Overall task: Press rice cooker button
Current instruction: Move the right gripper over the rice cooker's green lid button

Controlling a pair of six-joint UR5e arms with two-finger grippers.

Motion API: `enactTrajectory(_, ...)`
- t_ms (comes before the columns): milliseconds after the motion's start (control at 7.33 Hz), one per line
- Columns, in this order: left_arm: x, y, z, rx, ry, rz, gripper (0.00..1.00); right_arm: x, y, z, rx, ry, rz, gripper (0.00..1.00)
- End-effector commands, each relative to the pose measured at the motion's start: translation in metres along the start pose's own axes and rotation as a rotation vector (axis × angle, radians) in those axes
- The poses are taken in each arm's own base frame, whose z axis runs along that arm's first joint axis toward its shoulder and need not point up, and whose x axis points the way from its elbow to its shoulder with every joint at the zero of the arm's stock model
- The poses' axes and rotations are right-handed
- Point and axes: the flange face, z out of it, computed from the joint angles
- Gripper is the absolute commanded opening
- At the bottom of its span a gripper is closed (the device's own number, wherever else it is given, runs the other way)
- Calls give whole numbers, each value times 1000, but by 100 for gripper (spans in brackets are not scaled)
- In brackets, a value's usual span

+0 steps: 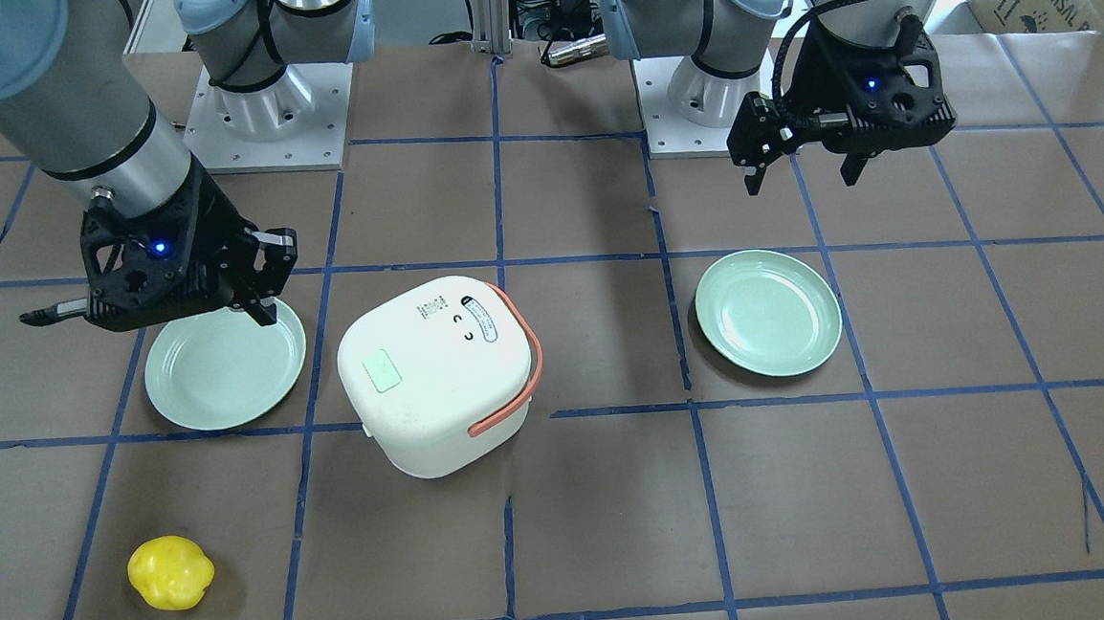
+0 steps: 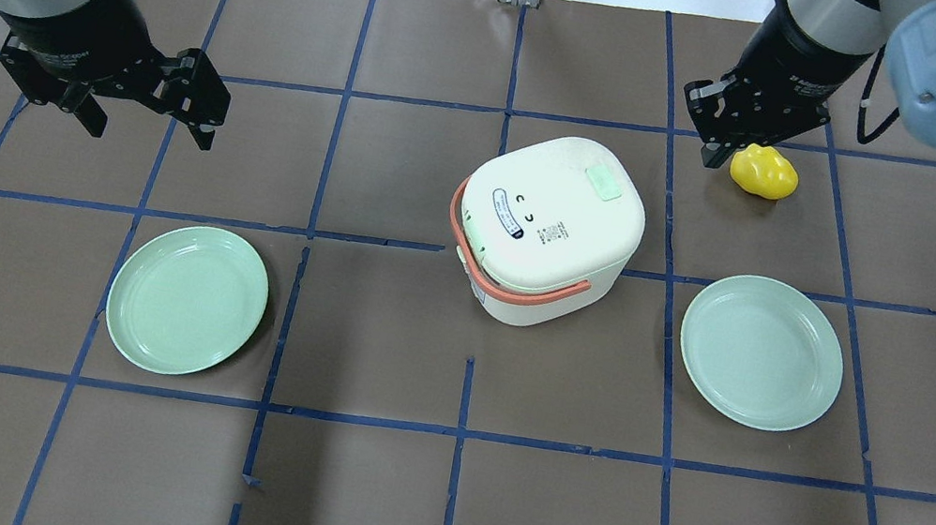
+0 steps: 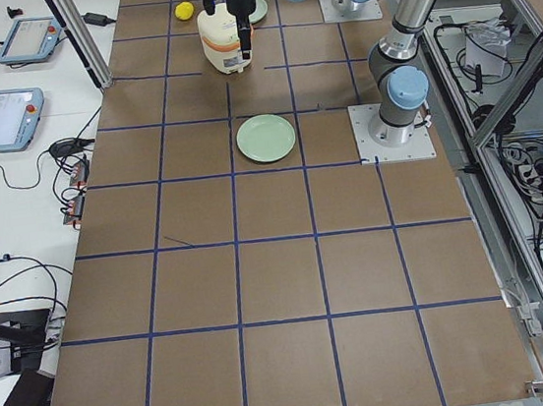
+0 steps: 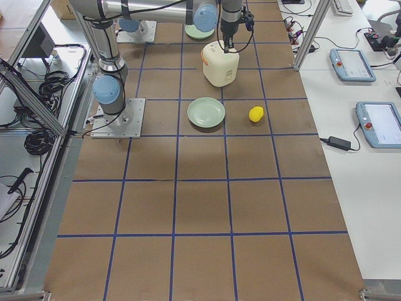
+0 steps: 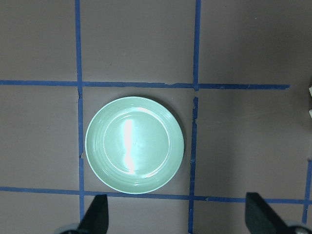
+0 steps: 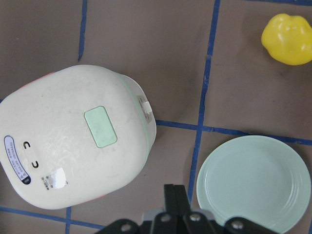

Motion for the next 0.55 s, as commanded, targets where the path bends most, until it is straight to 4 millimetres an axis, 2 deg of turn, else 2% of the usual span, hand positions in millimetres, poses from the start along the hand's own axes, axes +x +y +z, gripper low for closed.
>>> enactTrajectory(0,0,0,0,1,0,0,100,-19,-16,19,28,-65,-48,5)
enactTrajectory(409,0,0,0,1,0,0,100,-32,-26,39,30,-88,-73,6)
